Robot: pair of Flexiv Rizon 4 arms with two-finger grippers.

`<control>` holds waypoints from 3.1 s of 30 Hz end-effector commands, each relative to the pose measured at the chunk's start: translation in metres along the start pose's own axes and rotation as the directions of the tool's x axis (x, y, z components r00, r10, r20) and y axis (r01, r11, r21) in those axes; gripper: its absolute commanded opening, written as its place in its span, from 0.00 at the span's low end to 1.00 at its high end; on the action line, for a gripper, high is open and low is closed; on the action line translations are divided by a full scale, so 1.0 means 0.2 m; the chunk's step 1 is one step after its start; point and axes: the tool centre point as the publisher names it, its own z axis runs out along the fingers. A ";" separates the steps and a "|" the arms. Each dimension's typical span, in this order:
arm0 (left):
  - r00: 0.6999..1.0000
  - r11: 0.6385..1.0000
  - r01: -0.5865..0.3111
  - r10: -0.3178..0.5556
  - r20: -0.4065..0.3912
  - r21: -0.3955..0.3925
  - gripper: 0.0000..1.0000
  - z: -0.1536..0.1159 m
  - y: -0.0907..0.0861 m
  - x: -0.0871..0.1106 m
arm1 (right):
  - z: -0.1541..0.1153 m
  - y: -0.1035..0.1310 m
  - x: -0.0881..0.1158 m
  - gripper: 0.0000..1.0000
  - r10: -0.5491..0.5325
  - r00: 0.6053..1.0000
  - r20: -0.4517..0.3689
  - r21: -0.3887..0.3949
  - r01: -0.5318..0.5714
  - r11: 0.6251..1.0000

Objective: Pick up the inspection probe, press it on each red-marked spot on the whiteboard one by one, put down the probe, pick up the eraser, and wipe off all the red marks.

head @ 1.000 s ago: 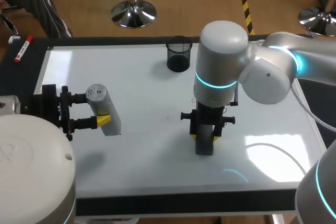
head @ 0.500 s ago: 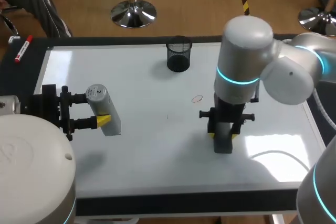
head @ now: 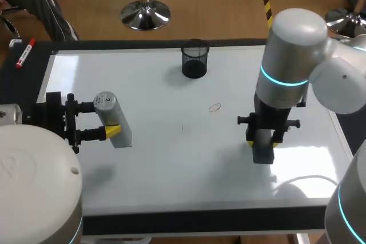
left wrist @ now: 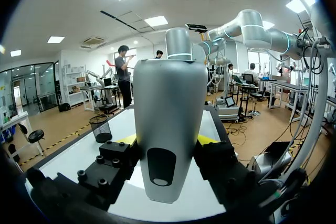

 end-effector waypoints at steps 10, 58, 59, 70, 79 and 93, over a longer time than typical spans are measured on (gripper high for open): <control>1.000 1.000 -0.002 0.002 0.002 0.003 0.00 0.00 0.00 0.00 | -0.13 -0.04 -0.15 0.00 -0.052 0.998 -0.025 0.000 0.052 0.999; 1.000 1.000 -0.003 0.003 -0.014 -0.002 0.00 0.07 -0.02 -0.06 | -0.18 -0.05 -0.17 0.00 -0.079 0.996 -0.031 -0.016 0.079 0.997; 1.000 1.000 -0.003 0.003 -0.018 0.001 0.00 0.08 -0.02 -0.07 | -0.18 -0.05 -0.17 0.00 -0.079 0.996 -0.031 -0.016 0.079 0.997; 0.993 1.000 -0.020 0.023 -0.113 0.023 0.00 0.30 -0.08 -0.22 | -0.18 -0.05 -0.17 0.00 -0.079 0.996 -0.031 -0.016 0.079 0.997; 0.985 0.999 -0.032 0.037 -0.167 0.034 0.00 0.47 -0.11 -0.32 | -0.18 -0.05 -0.17 0.00 -0.079 0.996 -0.031 -0.016 0.079 0.997; 0.975 0.997 -0.042 0.054 -0.217 0.059 0.00 0.72 -0.14 -0.39 | -0.18 -0.05 -0.17 0.00 -0.079 0.996 -0.031 -0.016 0.079 0.997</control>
